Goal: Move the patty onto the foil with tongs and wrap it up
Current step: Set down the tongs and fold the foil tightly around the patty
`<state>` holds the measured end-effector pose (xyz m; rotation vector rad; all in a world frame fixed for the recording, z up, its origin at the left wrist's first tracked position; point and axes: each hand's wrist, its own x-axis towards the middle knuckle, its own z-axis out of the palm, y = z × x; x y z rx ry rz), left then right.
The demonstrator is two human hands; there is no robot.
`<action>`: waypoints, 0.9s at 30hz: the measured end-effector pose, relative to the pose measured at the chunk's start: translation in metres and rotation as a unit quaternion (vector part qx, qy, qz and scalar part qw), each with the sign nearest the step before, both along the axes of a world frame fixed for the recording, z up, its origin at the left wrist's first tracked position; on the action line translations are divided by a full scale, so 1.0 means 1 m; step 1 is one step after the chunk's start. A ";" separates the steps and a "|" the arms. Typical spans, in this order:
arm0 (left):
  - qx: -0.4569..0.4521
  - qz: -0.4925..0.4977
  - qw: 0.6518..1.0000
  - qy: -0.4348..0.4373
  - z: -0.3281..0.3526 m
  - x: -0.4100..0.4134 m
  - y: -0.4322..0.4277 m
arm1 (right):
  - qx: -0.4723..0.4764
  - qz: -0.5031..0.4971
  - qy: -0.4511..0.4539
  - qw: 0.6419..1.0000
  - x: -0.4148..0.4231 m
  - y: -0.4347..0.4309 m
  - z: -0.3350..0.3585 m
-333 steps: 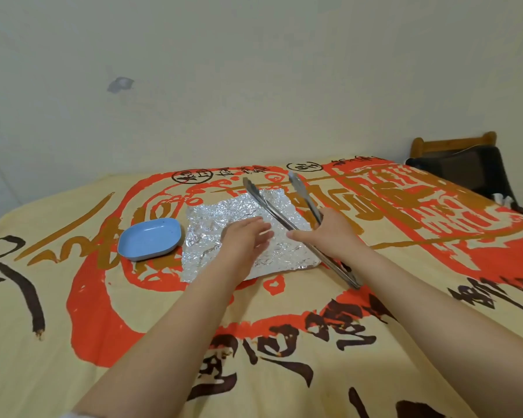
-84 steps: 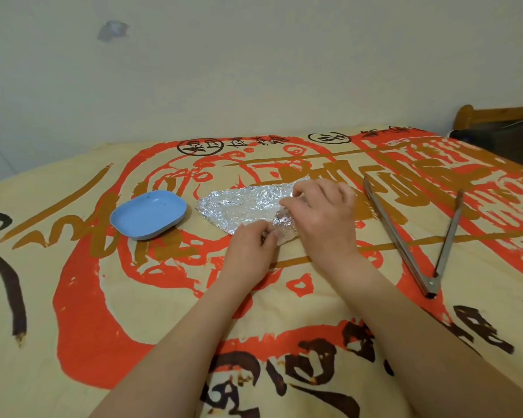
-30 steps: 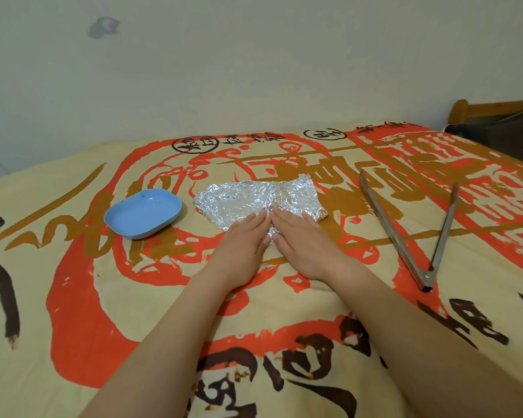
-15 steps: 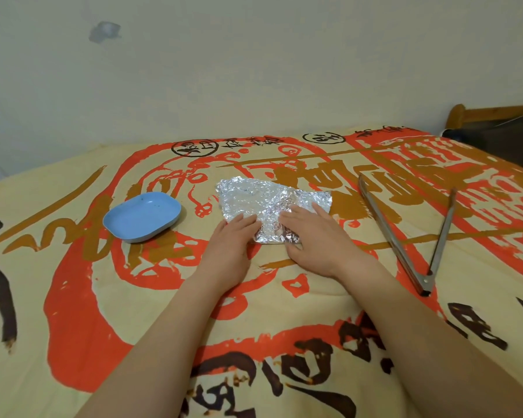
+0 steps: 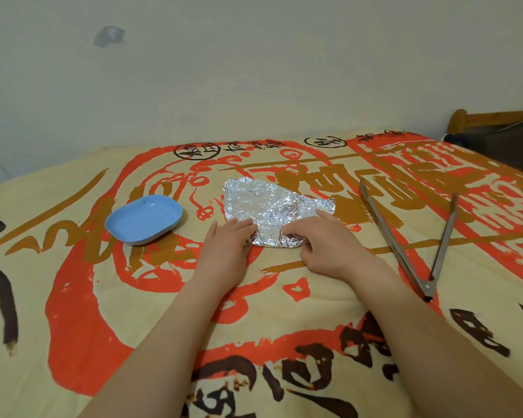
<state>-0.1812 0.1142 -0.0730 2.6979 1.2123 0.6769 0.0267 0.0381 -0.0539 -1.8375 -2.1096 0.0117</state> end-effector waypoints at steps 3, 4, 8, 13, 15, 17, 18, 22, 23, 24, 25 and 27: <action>0.005 0.001 1.000 -0.011 0.002 0.002 -0.005 | 0.010 -0.001 0.008 1.000 -0.002 0.000 -0.001; 0.004 0.001 1.000 -0.018 0.003 0.003 -0.006 | 0.016 0.000 0.010 1.000 -0.003 0.000 -0.001; 0.021 -0.024 0.998 -0.055 0.007 0.007 -0.010 | 0.043 0.008 0.011 0.999 -0.006 0.001 -0.001; -0.002 -0.061 0.993 -0.097 0.008 0.010 -0.016 | 0.079 0.022 0.015 0.997 -0.010 -0.001 0.000; -0.017 -0.059 0.993 -0.101 0.008 0.011 -0.018 | 0.091 0.031 0.016 0.995 -0.013 -0.002 0.001; -0.017 -0.066 0.993 -0.096 0.009 0.013 -0.019 | 0.095 0.039 0.019 0.995 -0.014 -0.002 0.001; -0.016 -0.072 0.993 -0.096 0.010 0.013 -0.019 | 0.095 0.042 0.022 0.994 -0.015 -0.003 0.001; -0.008 -0.079 0.992 -0.094 0.011 0.013 -0.019 | 0.113 0.053 0.033 0.992 -0.016 -0.003 0.000; -0.005 -0.078 0.993 -0.092 0.010 0.013 -0.019 | 0.121 0.054 0.035 0.991 -0.016 -0.003 0.000; -0.003 -0.077 0.993 -0.091 0.010 0.013 -0.019 | 0.128 0.056 0.036 0.990 -0.016 -0.003 0.000; -0.002 -0.077 0.993 -0.092 0.010 0.013 -0.018 | 0.136 0.057 0.038 0.988 -0.017 -0.003 -0.001; -0.001 -0.077 0.992 -0.098 0.010 0.013 -0.018 | 0.152 0.060 0.046 0.985 -0.018 -0.003 -0.002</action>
